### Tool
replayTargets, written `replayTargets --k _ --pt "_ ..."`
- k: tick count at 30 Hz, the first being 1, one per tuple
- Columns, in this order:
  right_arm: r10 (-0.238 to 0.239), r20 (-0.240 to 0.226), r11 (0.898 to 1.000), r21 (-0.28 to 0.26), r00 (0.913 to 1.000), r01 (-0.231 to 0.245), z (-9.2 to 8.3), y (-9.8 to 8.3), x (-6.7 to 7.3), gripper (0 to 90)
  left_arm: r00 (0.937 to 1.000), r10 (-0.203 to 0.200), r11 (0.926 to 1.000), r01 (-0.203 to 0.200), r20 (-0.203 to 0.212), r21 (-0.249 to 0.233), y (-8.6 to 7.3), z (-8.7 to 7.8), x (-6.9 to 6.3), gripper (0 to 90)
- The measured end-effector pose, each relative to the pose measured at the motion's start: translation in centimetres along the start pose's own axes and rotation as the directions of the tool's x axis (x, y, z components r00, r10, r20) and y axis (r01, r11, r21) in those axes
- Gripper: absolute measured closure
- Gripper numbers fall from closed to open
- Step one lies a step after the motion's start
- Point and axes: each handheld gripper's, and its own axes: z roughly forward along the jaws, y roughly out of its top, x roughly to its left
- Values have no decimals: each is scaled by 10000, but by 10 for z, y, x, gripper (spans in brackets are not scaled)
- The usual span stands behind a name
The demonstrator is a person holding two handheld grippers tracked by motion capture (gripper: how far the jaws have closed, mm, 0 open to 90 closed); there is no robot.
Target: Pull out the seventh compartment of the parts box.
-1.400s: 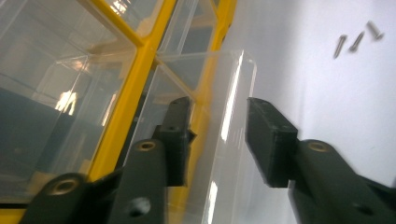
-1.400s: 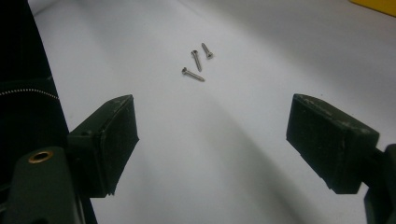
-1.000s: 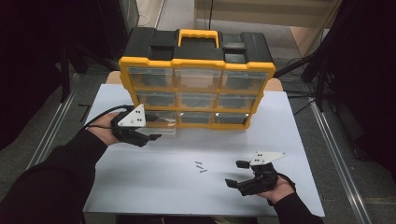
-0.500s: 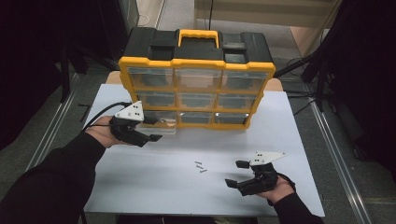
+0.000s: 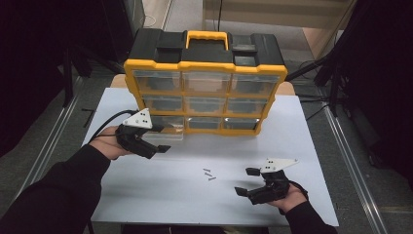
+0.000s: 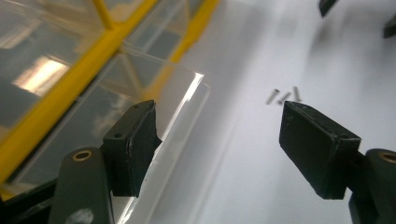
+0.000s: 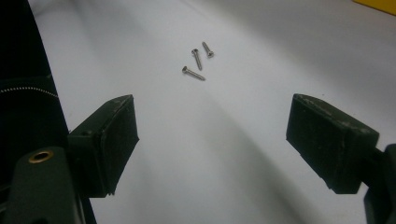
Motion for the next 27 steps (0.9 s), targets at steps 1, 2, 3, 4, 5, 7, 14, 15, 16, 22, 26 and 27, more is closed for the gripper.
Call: replayTargets --k 1,2,3,4,5,7,14,15,16,22,26,27 --pt "20 -2 10000 16 10000 -20 0 0 0 178 10000 -95 10000 95 -28 -9 0 -1 0 276" --pt "8 -7 10000 23 10000 -8 0 0 0 179 9998 -190 9998 189 -45 -13 -1 -1 -1 277" --pt "0 -8 10000 17 10000 1 0 0 0 181 9996 -288 9996 288 -23 22 -2 -1 -1 277" --pt "-41 -16 10000 -1 10000 41 0 0 0 182 9994 -347 9994 347 -23 44 -3 -1 -2 276" --pt "-48 -11 10000 -20 10000 48 0 0 0 183 9991 -423 9991 423 -35 45 -4 -2 -2 277" --pt "-48 -29 10000 -27 10000 48 0 0 1 185 9982 -590 9982 589 60 54 -6 -2 -3 277" --pt "-39 24 10000 35 10000 39 0 0 0 183 9969 -792 9969 792 2 -43 -13 0 -9 277" --pt "-26 28 10000 41 10000 26 0 0 0 183 9968 -799 9968 799 21 -71 -13 1 -10 277" --pt "-21 33 10000 39 10000 21 0 0 0 183 9968 -795 9968 795 25 -95 -14 1 -11 277" --pt "-25 28 10000 1 10000 25 0 0 1 184 9941 -1086 9940 1086 -34 -104 -19 4 -17 277" --pt "-67 45 9999 -131 10000 67 0 0 0 187 9907 -1337 9910 1335 -255 -94 -25 6 -21 277" --pt "-83 42 9999 -123 10000 83 0 0 0 186 9905 -1343 9909 1340 -290 -120 -27 7 -22 277"
